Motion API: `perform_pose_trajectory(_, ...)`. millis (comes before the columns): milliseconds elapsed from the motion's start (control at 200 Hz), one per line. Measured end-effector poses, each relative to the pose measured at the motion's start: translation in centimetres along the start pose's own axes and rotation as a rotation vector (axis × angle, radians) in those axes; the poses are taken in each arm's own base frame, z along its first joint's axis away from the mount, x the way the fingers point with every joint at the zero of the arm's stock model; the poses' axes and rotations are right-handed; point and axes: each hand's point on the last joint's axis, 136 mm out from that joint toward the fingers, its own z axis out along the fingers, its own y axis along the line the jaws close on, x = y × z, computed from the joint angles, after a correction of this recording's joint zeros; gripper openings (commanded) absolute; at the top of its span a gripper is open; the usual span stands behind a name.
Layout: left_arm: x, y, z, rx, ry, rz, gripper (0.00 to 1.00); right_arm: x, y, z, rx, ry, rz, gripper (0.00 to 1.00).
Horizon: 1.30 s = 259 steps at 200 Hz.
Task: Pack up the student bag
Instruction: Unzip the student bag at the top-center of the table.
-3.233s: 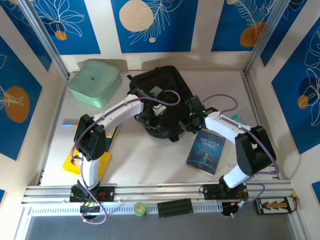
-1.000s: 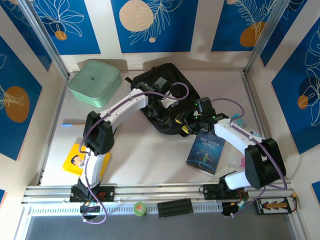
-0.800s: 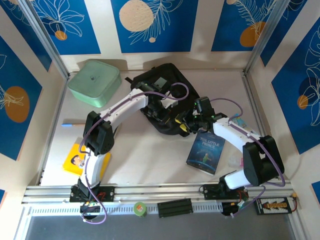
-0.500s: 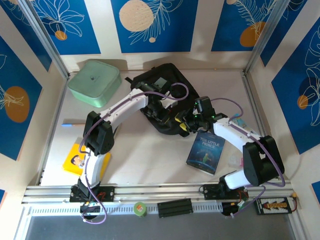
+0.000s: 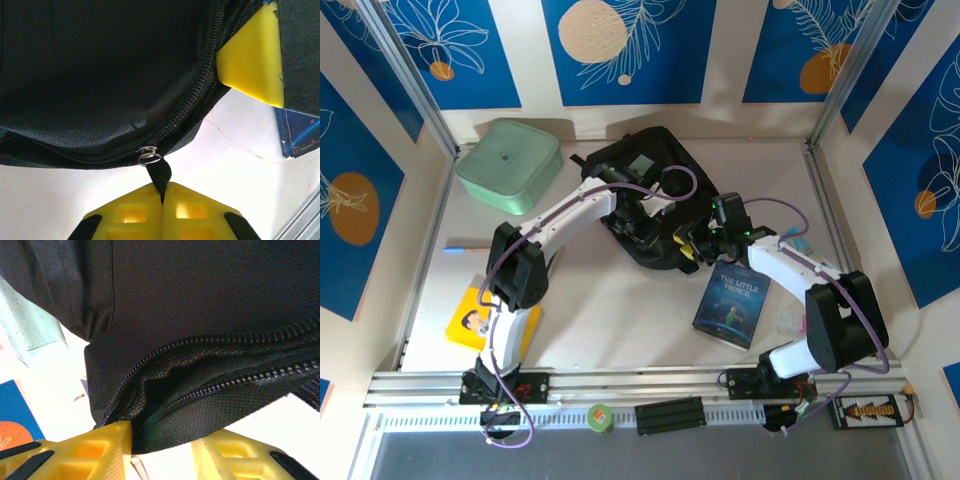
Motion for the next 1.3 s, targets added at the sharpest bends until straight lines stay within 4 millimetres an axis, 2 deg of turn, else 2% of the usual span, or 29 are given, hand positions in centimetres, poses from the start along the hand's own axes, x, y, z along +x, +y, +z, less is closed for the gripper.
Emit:
perform_pose_trajectory(115, 0.0, 0.2, 0.0, -0.01, 0.001, 0.0, 0.0, 0.1, 0.2, 0.1, -0.007, 0.003, 0.006, 0.14)
perform_pose_trajectory(320, 0.3, 0.6, 0.0, -0.028, 0.01, -0.009, 0.0, 0.4, -0.2, 0.3, 0.001, 0.01, -0.013, 0.0)
perform_pose_trajectory(725, 2.2, 1.6, 1.8, -0.002, 0.066, -0.084, 0.0, 1.0, -2.9, 0.8, 0.06, 0.02, -0.056, 0.0)
perform_pose_trajectory(1035, 2.6, 4.1, 2.1, -0.019, 0.062, -0.14, 0.0, 0.5, -3.3, -0.7, 0.082, -0.033, -0.076, 0.0)
perform_pose_trajectory(1295, 3.1, 6.5, 2.1, -0.068, 0.063, -0.188, 0.0, 0.4, -3.5, -1.0, 0.09, -0.04, -0.076, 0.0)
